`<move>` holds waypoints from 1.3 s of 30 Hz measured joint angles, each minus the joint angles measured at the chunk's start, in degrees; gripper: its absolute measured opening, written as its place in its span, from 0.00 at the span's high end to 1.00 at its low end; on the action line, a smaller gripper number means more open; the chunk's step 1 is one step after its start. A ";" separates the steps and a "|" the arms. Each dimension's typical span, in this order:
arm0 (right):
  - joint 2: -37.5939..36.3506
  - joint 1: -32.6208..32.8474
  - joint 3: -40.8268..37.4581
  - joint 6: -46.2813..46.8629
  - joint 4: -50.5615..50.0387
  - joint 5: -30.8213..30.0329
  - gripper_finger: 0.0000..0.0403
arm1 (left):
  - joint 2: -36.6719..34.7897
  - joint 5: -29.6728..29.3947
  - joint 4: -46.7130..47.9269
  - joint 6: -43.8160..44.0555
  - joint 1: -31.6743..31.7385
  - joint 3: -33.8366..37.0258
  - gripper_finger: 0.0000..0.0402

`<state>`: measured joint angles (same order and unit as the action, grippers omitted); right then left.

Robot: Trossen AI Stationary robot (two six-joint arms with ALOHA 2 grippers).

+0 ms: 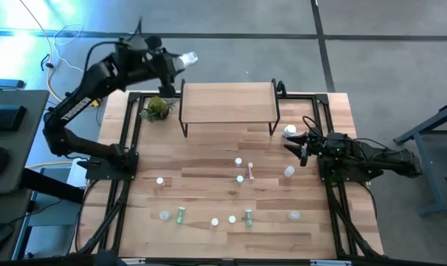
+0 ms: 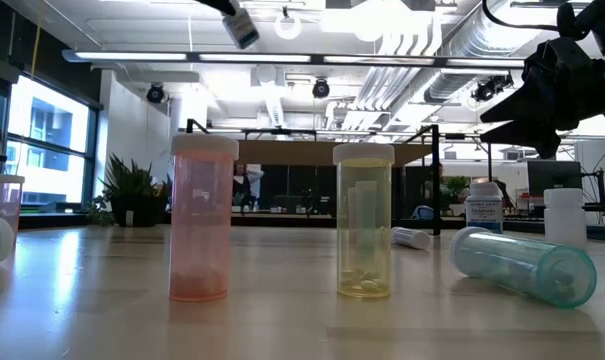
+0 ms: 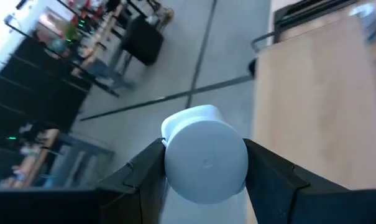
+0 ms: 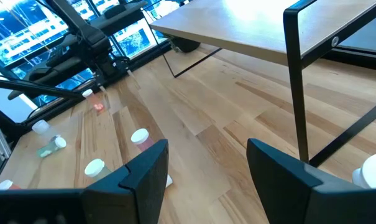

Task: Pick and place medicine bottles onto shelf by color
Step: Put the left white blue pill bottle on the shelf

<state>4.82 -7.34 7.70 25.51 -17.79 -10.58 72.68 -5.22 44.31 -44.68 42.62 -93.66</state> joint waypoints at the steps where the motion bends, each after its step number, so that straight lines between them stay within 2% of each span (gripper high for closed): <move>1: 0.01 0.00 0.00 0.01 -0.01 0.02 0.48 | 0.37 0.49 -0.14 -1.24 1.18 -0.19 0.58; 8: 0.01 -0.01 -0.01 0.01 0.01 0.02 0.48 | 5.44 3.68 -0.46 -7.11 7.74 -3.86 0.58; 13: 0.00 0.01 0.00 0.01 -0.01 -0.01 0.48 | 10.43 6.64 4.53 -8.49 9.61 -8.08 0.58; 22: 0.00 -0.01 0.00 -0.02 -0.02 -0.01 0.48 | 18.28 13.65 15.80 -9.54 9.39 -13.86 0.58; 31: 0.02 -0.01 0.00 0.01 0.01 -0.01 0.48 | 23.53 13.53 25.10 -5.43 8.66 -13.84 0.58; 39: 0.01 0.00 0.00 0.00 -0.01 0.01 0.48 | 26.59 13.47 28.43 -2.32 6.44 -13.84 0.58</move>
<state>4.83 -7.34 7.70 25.51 -17.79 -10.58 99.27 8.26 72.74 -47.00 49.07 -107.50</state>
